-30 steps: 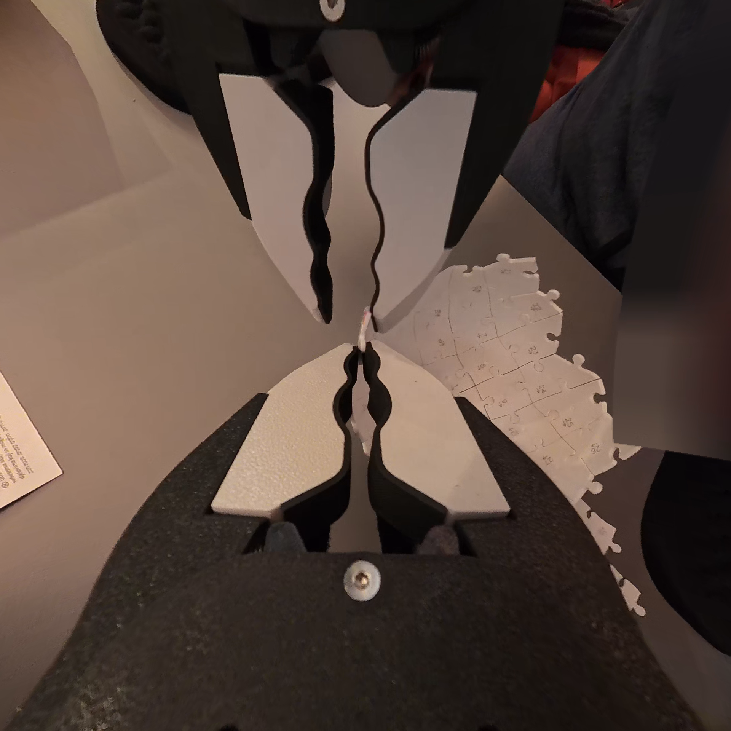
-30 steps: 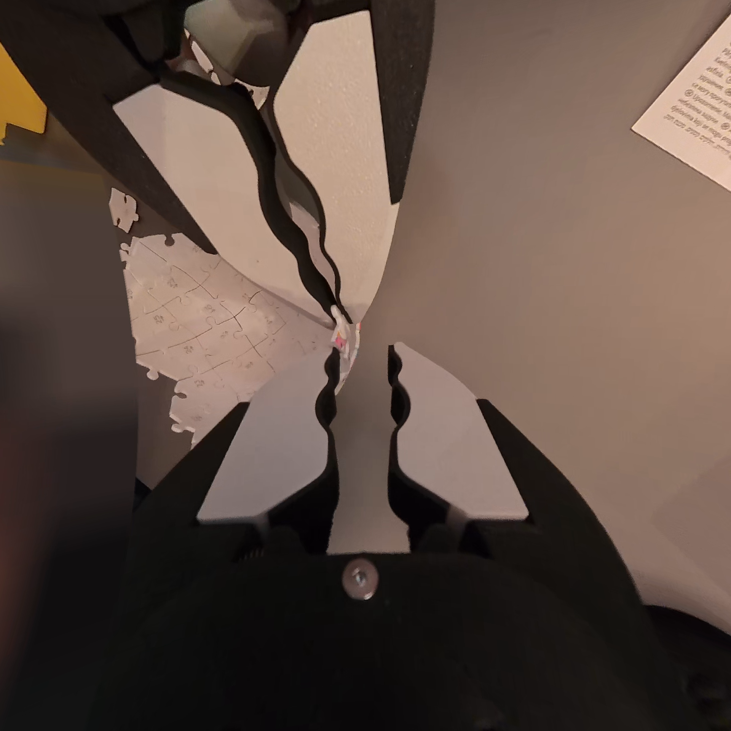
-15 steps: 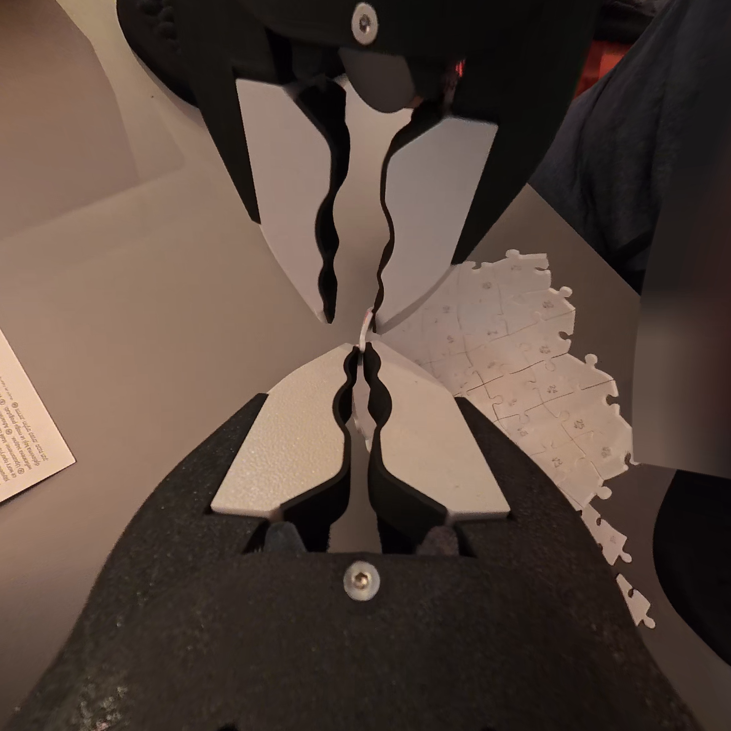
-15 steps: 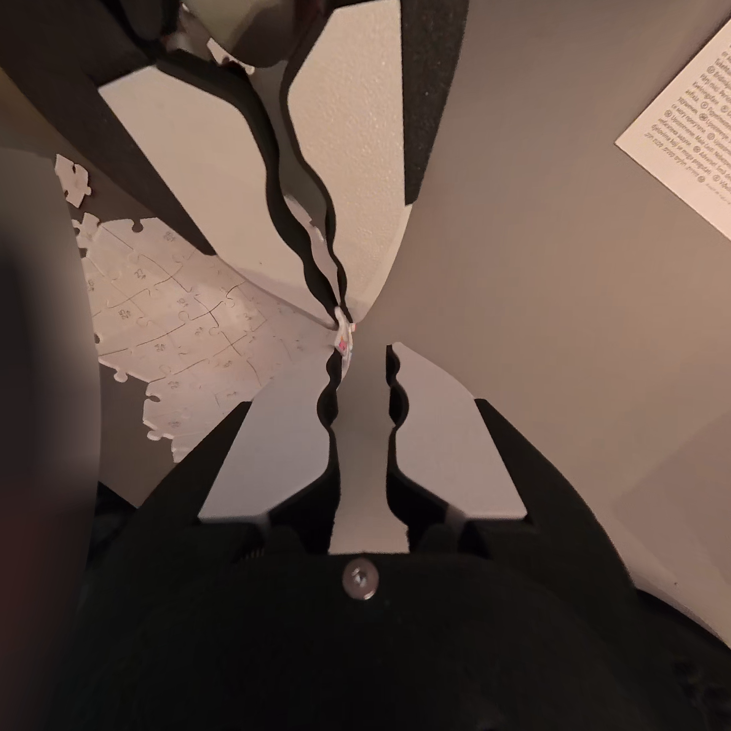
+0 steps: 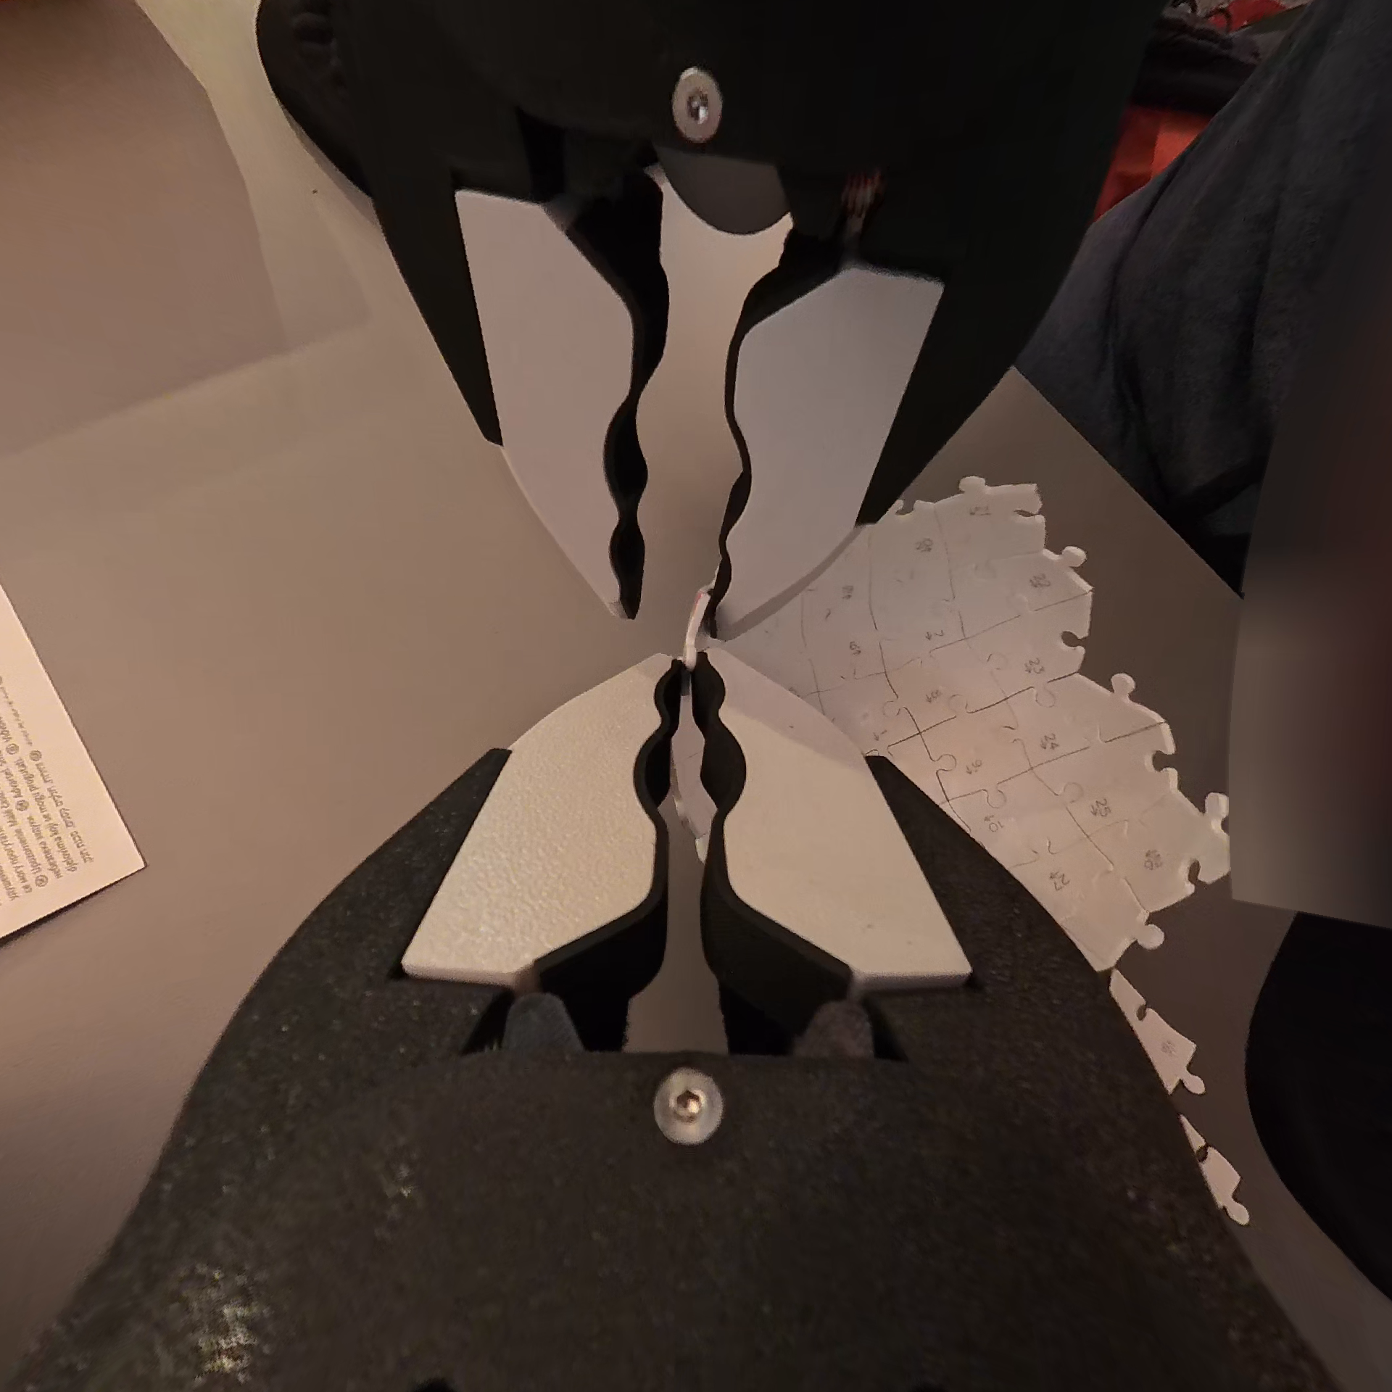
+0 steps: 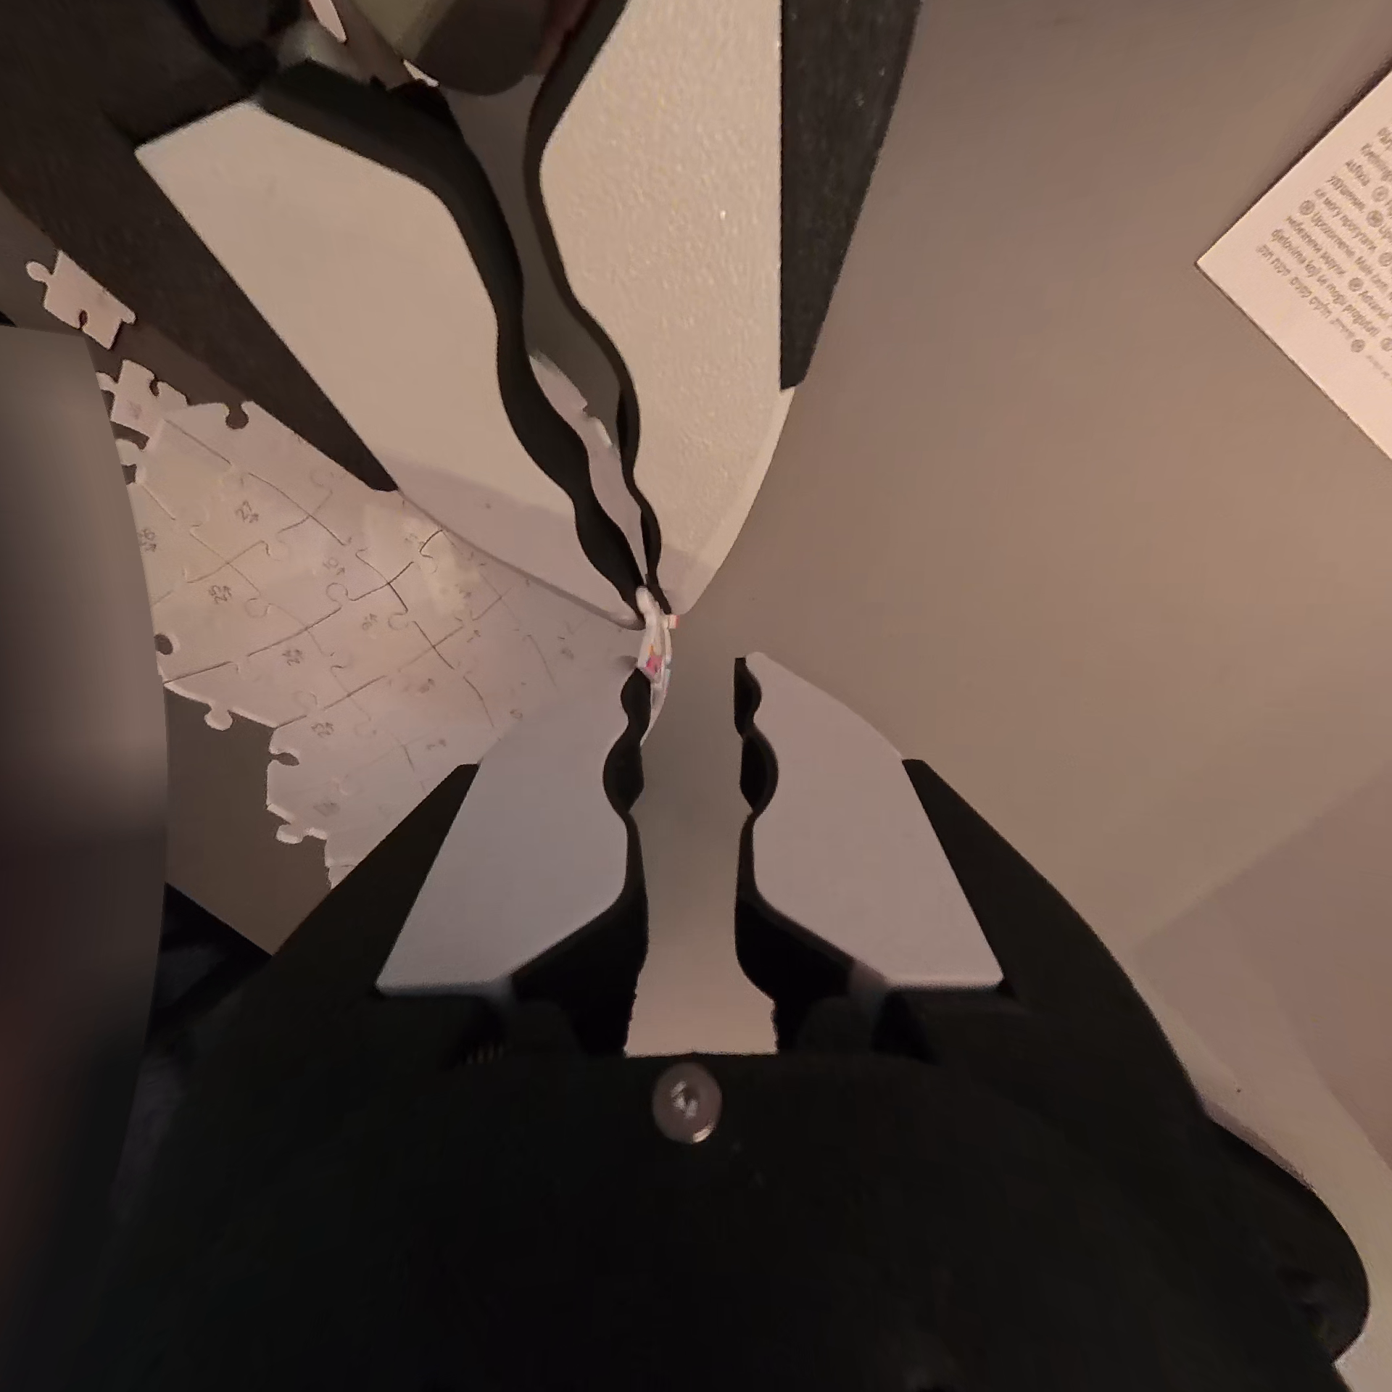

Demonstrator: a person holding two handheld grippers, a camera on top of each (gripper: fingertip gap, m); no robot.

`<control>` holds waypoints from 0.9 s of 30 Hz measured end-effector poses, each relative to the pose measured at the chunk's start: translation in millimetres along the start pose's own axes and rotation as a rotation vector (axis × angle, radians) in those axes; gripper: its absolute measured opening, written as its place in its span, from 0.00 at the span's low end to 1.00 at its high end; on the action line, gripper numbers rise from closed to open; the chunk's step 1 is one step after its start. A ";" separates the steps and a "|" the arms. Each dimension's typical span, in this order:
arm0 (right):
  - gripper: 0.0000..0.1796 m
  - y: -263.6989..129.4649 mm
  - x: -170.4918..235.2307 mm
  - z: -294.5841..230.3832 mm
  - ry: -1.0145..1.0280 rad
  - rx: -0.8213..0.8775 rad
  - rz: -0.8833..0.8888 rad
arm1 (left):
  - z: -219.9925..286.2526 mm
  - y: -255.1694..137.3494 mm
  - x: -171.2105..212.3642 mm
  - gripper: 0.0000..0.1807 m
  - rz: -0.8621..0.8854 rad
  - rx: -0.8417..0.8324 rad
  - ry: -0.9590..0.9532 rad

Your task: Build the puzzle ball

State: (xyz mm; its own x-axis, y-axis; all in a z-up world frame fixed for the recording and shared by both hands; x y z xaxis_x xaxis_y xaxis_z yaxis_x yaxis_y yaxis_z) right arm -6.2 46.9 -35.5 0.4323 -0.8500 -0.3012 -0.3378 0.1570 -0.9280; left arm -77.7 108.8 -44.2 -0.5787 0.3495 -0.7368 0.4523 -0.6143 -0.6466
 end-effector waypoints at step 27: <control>0.09 -4.6 5.3 -2.9 0.053 -0.010 0.087 | 0.1 -0.6 4.3 0.01 0.065 -0.023 -0.033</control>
State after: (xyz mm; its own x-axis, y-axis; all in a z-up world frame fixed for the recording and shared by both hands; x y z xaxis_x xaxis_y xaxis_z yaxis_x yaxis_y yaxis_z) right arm -4.8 40.3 -32.2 0.3564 -0.8586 -0.3684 -0.3803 0.2268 -0.8966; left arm -80.4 110.6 -47.0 -0.5697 0.2857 -0.7706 0.5047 -0.6184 -0.6024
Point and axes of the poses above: each gripper's, where its closed fingertips meet, y out along the fingers, x out of its underside, z = x × y across the jaws, the point moved 8 cm from there along -y, back along the fingers, and after that the axes turned 2 degrees about y, right-handed, at the moved point
